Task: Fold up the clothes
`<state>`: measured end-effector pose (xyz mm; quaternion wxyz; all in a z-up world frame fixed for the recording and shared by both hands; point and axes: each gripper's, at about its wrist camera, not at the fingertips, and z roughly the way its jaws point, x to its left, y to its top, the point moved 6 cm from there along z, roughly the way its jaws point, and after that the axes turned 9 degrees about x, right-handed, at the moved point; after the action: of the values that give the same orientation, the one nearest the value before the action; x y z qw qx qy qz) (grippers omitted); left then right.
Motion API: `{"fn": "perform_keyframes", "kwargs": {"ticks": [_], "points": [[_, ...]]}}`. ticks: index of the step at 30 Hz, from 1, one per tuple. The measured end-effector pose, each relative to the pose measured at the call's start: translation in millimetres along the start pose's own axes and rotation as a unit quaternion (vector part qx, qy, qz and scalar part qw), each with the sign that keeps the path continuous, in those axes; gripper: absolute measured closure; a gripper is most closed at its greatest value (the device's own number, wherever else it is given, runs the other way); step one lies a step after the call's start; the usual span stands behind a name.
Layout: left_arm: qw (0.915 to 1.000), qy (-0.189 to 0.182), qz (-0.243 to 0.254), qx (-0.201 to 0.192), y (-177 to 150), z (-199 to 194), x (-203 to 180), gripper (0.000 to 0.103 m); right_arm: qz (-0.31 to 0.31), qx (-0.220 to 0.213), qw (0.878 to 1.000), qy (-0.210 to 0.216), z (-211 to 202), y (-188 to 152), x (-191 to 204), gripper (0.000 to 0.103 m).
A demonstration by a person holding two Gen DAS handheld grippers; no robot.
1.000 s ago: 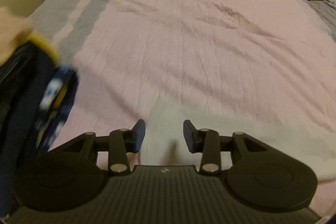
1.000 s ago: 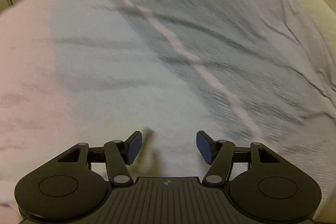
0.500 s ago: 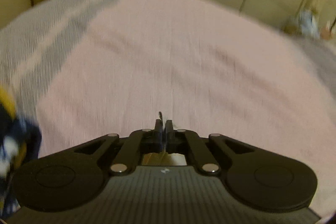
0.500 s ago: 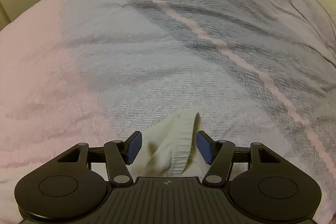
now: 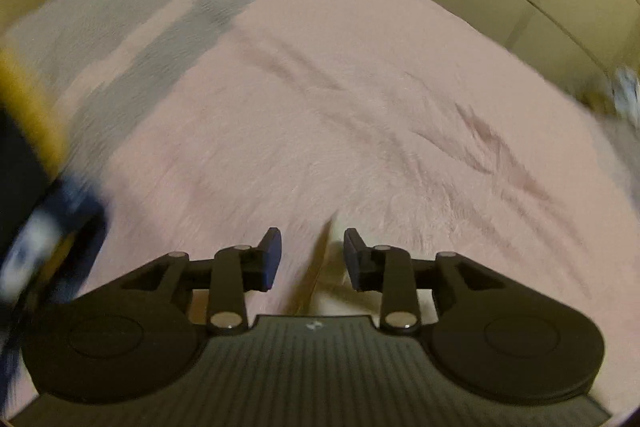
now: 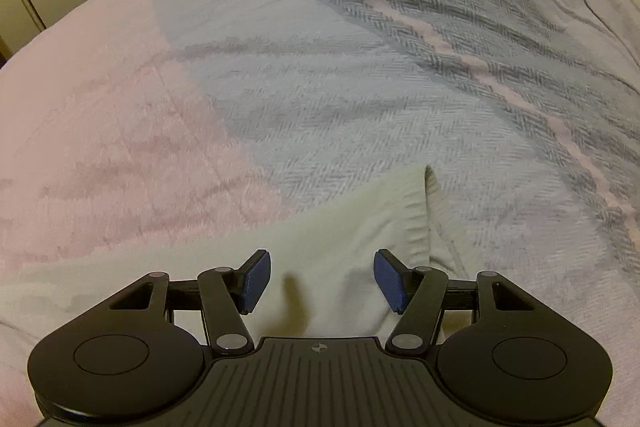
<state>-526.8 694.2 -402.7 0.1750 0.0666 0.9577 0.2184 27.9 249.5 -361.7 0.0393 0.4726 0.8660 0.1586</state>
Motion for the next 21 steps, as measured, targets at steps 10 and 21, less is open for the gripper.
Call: {"fn": "perform_keyframes", "kwargs": {"ticks": [10,21], "points": [[0.9756,-0.079,-0.199,0.047,-52.5,22.8,11.1,0.078,0.024,0.022,0.999,0.019,1.4,-23.7,2.3,0.042],[0.9982,-0.007,0.054,0.027,-21.7,-36.0,-17.2,0.103,0.062,0.006,0.998,0.002,-22.2,-40.2,-35.6,0.042]]}}
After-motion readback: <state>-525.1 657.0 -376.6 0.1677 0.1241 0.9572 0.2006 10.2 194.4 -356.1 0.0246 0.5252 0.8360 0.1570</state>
